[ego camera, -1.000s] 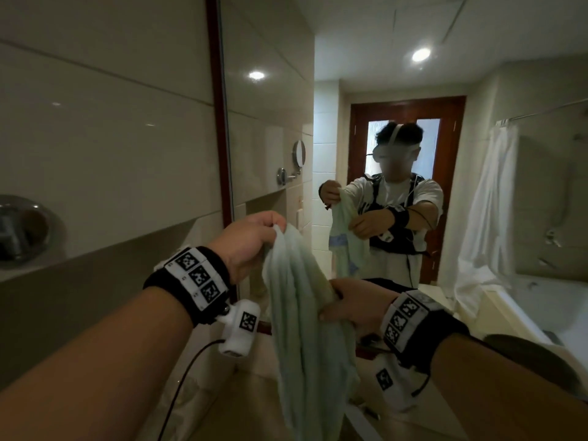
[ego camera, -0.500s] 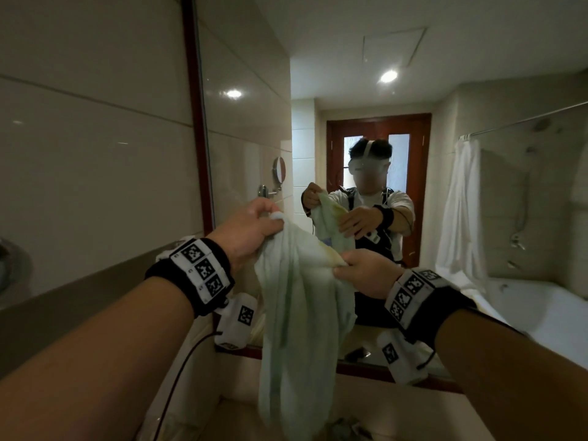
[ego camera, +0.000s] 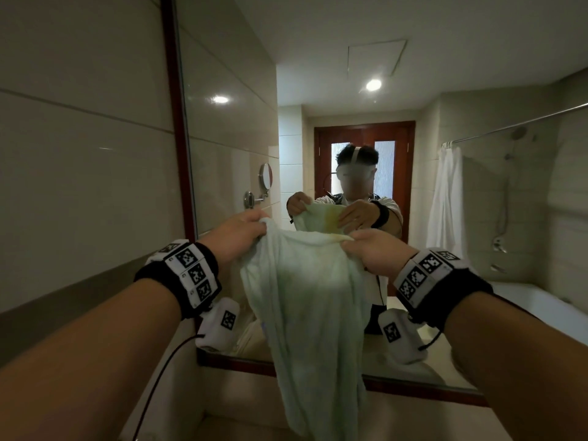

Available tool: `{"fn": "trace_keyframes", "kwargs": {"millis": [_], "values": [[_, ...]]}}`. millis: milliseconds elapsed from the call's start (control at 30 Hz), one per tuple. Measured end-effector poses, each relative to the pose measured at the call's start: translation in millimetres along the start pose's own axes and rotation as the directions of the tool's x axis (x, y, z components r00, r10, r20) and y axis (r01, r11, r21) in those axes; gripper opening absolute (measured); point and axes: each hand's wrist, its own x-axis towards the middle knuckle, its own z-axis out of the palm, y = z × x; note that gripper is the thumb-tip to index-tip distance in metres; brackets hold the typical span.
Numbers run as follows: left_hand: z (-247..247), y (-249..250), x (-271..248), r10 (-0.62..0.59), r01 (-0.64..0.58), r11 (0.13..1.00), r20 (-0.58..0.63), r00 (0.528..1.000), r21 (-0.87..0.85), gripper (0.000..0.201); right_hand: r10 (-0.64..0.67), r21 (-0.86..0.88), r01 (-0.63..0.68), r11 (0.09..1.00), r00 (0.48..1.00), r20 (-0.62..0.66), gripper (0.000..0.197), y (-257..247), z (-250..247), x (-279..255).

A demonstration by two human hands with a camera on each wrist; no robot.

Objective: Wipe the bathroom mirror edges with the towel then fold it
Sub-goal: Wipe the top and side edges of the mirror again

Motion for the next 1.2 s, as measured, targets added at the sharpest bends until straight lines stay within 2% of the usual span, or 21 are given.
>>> {"fn": "trace_keyframes", "kwargs": {"millis": [67, 133, 200, 267, 300, 333, 400, 467, 533, 600, 700, 767, 833, 900, 933, 1000, 1067, 1133, 1200], "values": [[-0.8, -2.1, -1.8, -0.039, 0.040, 0.993, 0.007, 0.999, -0.111, 0.018, -0.007, 0.020, 0.009, 1.000, 0.997, -0.072, 0.038, -0.5, -3.1, 0.5], [-3.6, -3.9, -1.6, -0.076, 0.089, 0.980, 0.078, 0.994, -0.177, 0.021, -0.053, -0.006, 0.053, 0.999, 0.986, -0.156, 0.038, -3.3, -4.8, 0.7], [-7.8, -2.8, -2.6, -0.054, 0.047, 0.998, 0.159, 0.986, 0.047, 0.026, -0.109, -0.047, 0.101, 0.994, 0.970, -0.217, 0.039, -10.2, -6.5, -0.2], [-8.7, -2.3, -1.9, -0.018, -0.037, 0.930, 0.145, 0.989, 0.367, 0.030, -0.179, -0.140, 0.150, 0.979, 0.957, -0.228, 0.035, -15.8, -7.6, 0.2], [-9.0, -3.2, -0.1, 0.004, -0.057, 0.881, 0.113, 0.994, 0.469, 0.031, -0.208, -0.195, 0.166, 0.967, 0.952, -0.224, 0.030, -17.9, -8.1, 0.5], [-9.8, -5.2, 1.5, 0.017, -0.061, 0.863, 0.091, 0.996, 0.501, 0.029, -0.232, -0.247, 0.176, 0.953, 0.948, -0.219, 0.026, -19.3, -9.2, 0.6], [-13.7, -9.5, 2.2, 0.008, -0.047, 0.889, 0.089, 0.996, 0.455, 0.021, -0.255, -0.318, 0.181, 0.930, 0.944, -0.207, 0.026, -19.3, -12.8, 0.7], [-19.5, -10.1, 1.6, -0.007, -0.047, 0.889, 0.116, 0.993, 0.455, 0.014, -0.238, -0.339, 0.162, 0.927, 0.951, -0.196, 0.037, -17.0, -15.3, 1.3], [-23.5, -9.9, -0.1, -0.015, -0.068, 0.852, 0.153, 0.988, 0.520, 0.010, -0.207, -0.361, 0.126, 0.924, 0.959, -0.193, 0.044, -14.1, -15.1, 1.6], [-23.9, -12.7, 1.1, -0.036, -0.076, 0.790, 0.170, 0.985, 0.608, 0.022, -0.171, -0.427, 0.085, 0.900, 0.971, -0.167, 0.047, -15.8, -13.2, 0.4], [-24.8, -17.4, 4.2, -0.085, -0.001, 0.732, 0.093, 0.992, 0.681, 0.036, -0.071, -0.464, 0.014, 0.886, 0.992, -0.106, 0.051, -17.9, -10.2, 3.5], [-26.5, -20.1, 6.9, -0.087, 0.069, 0.731, -0.007, 0.996, 0.679, 0.039, 0.009, -0.336, -0.040, 0.941, 0.996, -0.094, 0.054, -19.9, -6.3, 4.7], [-26.6, -21.4, 9.0, -0.108, 0.145, 0.820, -0.098, 0.989, 0.554, 0.039, 0.071, -0.100, -0.080, 0.992, 0.994, -0.087, 0.051, -24.8, -0.2, 2.8], [-24.2, -24.1, 11.1, -0.193, 0.219, 0.953, -0.137, 0.972, 0.211, 0.034, 0.112, 0.197, -0.101, 0.975, 0.993, -0.048, 0.040, -32.0, 8.3, 0.4], [-22.1, -24.4, 10.0, -0.242, 0.243, 0.970, -0.138, 0.960, -0.006, 0.029, 0.131, 0.327, -0.115, 0.938, 0.991, -0.026, 0.036, -36.5, 12.6, -0.5], [-21.2, -25.8, 10.8, -0.295, 0.236, 0.915, -0.142, 0.945, -0.328, 0.025, 0.136, 0.491, -0.107, 0.865, 0.990, -0.025, 0.031, -45.2, 20.1, 1.6], [-22.5, -27.2, 15.9, -0.283, 0.161, 0.854, -0.181, 0.942, -0.495, 0.027, 0.115, 0.567, -0.052, 0.822, 0.990, -0.076, 0.030, -53.2, 27.9, 8.3], [-25.9, -26.4, 21.9, -0.242, 0.026, 0.818, -0.302, 0.922, -0.575, 0.020, 0.101, 0.551, -0.020, 0.834, 0.988, -0.117, 0.032, -63.1, 35.6, 16.6], [-30.9, -23.7, 28.0, -0.207, -0.070, 0.823, -0.412, 0.887, -0.564, 0.017, 0.061, 0.515, 0.011, 0.857, 0.991, -0.123, 0.030, -77.7, 41.9, 23.6]]}}
